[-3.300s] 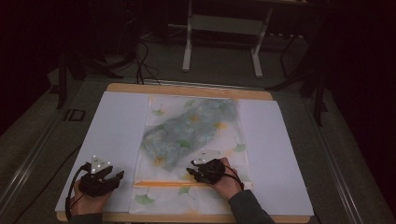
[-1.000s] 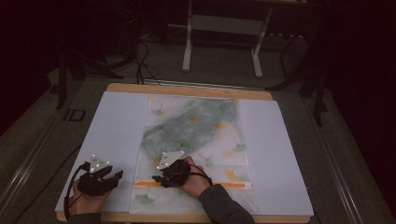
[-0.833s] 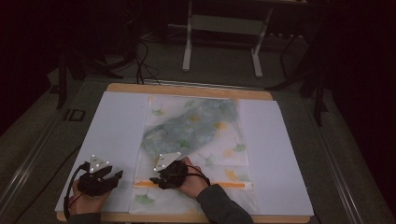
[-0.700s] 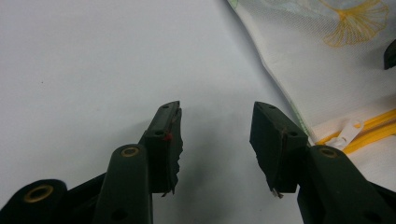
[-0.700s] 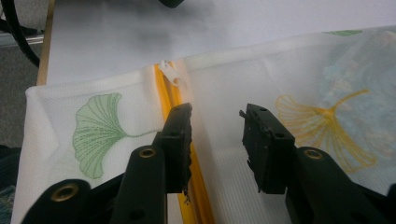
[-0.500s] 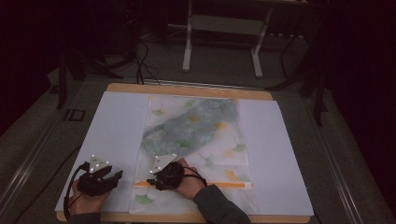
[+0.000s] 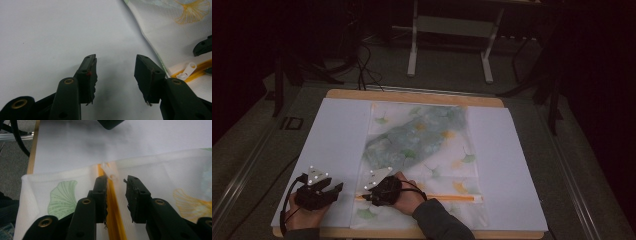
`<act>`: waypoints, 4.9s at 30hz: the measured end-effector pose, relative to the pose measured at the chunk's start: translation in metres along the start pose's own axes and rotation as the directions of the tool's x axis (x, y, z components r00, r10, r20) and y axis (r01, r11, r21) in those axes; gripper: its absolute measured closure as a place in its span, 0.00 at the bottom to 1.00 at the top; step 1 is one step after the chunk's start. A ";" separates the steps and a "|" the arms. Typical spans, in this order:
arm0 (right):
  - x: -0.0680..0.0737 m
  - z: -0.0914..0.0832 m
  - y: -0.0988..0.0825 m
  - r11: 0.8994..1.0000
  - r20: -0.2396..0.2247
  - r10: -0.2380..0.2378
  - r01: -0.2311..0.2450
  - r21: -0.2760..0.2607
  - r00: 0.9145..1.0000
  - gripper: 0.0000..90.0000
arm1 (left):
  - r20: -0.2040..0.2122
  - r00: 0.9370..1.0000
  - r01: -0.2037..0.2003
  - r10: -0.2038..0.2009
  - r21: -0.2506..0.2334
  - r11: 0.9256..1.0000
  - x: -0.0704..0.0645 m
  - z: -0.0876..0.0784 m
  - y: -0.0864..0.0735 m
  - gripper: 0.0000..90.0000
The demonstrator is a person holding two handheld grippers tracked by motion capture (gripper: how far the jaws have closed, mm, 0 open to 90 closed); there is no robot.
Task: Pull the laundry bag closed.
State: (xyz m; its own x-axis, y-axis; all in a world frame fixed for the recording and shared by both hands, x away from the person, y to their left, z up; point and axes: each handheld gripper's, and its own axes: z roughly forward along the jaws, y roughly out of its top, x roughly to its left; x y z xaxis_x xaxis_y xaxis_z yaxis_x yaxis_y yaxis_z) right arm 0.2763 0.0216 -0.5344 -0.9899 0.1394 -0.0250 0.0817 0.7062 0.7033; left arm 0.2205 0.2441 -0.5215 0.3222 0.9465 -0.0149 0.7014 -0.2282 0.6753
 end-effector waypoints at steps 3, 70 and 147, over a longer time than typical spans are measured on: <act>0.002 0.003 0.003 1.000 -0.002 -0.008 0.008 -0.002 1.000 0.73 | 0.000 1.000 0.001 -0.001 -0.002 1.000 0.000 0.000 0.000 0.58; 0.005 0.001 0.018 0.998 -0.004 -0.043 0.043 0.047 0.999 0.94 | 0.268 0.962 -0.065 0.052 0.040 0.997 -0.036 -0.009 -0.008 0.70; -0.005 -0.017 -0.004 0.985 0.007 -0.091 0.089 0.148 0.996 0.94 | 0.371 0.928 -0.050 0.031 0.041 0.998 -0.038 0.008 0.001 0.98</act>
State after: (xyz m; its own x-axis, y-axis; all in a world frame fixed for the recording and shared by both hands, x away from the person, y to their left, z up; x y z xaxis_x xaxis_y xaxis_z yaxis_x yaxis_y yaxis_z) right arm 0.2790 0.0059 -0.5248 -0.9924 0.0796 -0.0943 0.0094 0.8106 0.5855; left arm 0.2138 0.2059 -0.5266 0.5570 0.7866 -0.2666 0.7097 -0.2841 0.6447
